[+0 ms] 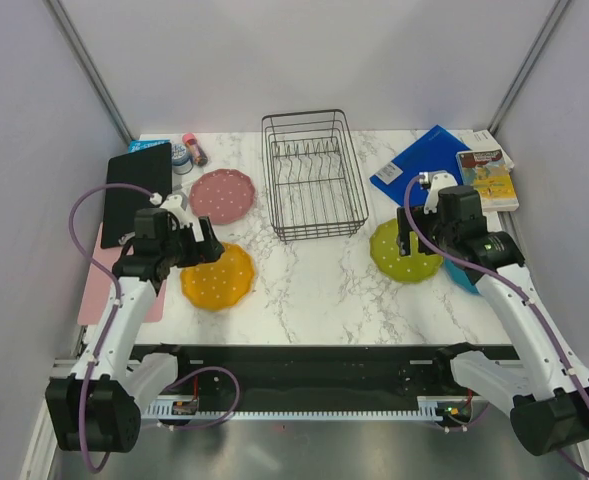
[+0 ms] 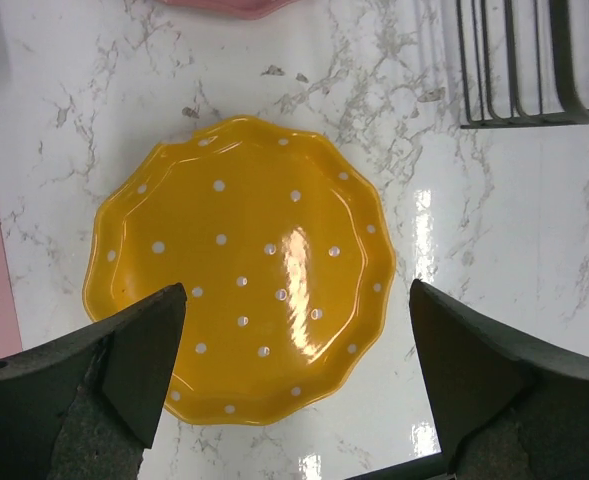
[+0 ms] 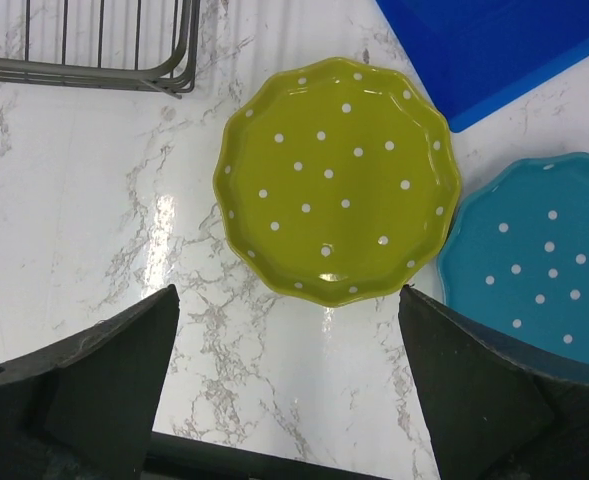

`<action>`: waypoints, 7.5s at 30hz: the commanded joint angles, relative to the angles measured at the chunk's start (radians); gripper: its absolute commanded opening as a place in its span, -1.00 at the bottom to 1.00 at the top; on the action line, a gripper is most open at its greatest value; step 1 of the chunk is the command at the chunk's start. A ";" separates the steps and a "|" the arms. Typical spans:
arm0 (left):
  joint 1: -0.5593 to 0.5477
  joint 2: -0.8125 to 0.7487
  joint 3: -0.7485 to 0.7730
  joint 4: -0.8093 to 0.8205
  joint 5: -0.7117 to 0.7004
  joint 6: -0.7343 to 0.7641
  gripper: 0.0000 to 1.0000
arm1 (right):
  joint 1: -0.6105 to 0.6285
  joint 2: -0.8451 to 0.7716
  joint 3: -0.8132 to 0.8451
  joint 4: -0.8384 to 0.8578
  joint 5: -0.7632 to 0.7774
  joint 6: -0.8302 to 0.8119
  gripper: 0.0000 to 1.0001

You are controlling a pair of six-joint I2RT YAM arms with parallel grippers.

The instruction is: Load the plates into the dish rack

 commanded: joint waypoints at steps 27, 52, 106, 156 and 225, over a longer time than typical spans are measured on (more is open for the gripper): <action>0.126 0.331 0.172 -0.113 -0.391 0.026 0.84 | -0.008 0.098 -0.212 0.396 -0.439 0.146 0.96; 0.040 0.730 0.272 -0.279 0.051 0.125 -0.27 | -0.006 0.101 -0.405 0.529 -0.602 0.180 0.96; -0.250 0.450 0.157 -0.105 0.318 -0.007 0.25 | 0.337 0.268 -0.248 0.470 -0.683 0.145 -1.00; -0.181 0.695 0.531 0.145 -0.118 -0.018 0.43 | 0.310 1.139 1.058 0.862 0.730 -0.285 -1.00; -0.074 0.910 0.429 -0.380 0.213 -0.071 -0.95 | 0.314 0.391 0.112 0.370 -0.102 0.079 0.96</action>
